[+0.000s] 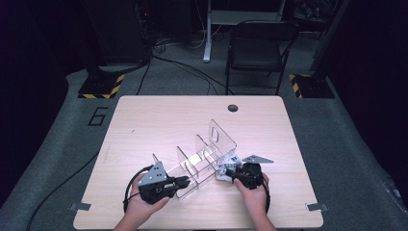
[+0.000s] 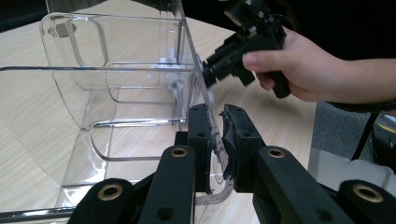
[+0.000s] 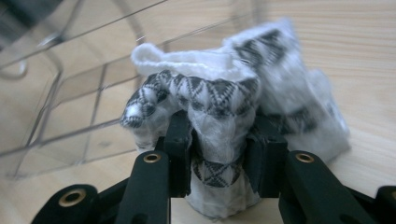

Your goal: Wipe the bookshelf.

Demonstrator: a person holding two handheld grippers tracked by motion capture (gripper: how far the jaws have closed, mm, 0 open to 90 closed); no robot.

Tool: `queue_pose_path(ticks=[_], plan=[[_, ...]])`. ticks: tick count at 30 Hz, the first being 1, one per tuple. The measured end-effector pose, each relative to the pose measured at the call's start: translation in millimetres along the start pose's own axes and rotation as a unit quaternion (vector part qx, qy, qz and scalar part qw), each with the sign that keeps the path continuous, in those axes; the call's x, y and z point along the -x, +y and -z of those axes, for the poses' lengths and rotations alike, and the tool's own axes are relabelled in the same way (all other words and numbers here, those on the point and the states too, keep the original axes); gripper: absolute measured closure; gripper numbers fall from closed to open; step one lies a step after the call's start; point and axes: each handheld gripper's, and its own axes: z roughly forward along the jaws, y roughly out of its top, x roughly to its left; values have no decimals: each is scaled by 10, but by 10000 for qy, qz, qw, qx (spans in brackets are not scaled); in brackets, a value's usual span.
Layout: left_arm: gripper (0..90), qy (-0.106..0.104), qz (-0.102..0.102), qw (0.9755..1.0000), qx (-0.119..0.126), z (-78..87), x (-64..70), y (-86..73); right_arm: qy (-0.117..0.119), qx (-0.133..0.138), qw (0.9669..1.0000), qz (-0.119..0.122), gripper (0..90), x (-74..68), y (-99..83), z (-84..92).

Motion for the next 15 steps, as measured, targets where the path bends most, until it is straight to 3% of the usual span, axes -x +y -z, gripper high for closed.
queue_pose_path(ticks=[2, 6, 8, 9, 10, 11, 15], plan=[[815, -10, -45, 10000, -15, 1, -8, 3, 19, 43, 9998, -210, 651, 49, 5, 14], [813, -12, -43, 10000, -19, 0, -16, 5, 358, -123, 9991, 183, 653, -177, -48, -32], [813, -5, -40, 10000, -17, 0, -14, 5, 615, -188, 9967, 495, 654, -328, -95, -57], [813, 4, -36, 10000, -12, -1, -11, 5, 636, -234, 9956, 644, 655, -387, -116, -68], [813, 10, -34, 10000, -12, -1, -9, 5, 577, -257, 9947, 817, 655, -420, -124, -77], [813, 4, -37, 10000, -13, 0, -9, 4, 541, -274, 9948, 823, 655, -412, -116, -76], [814, 1, -21, 10000, -12, 2, -6, 1, 151, -113, 9986, 491, 648, -217, -30, -25]])
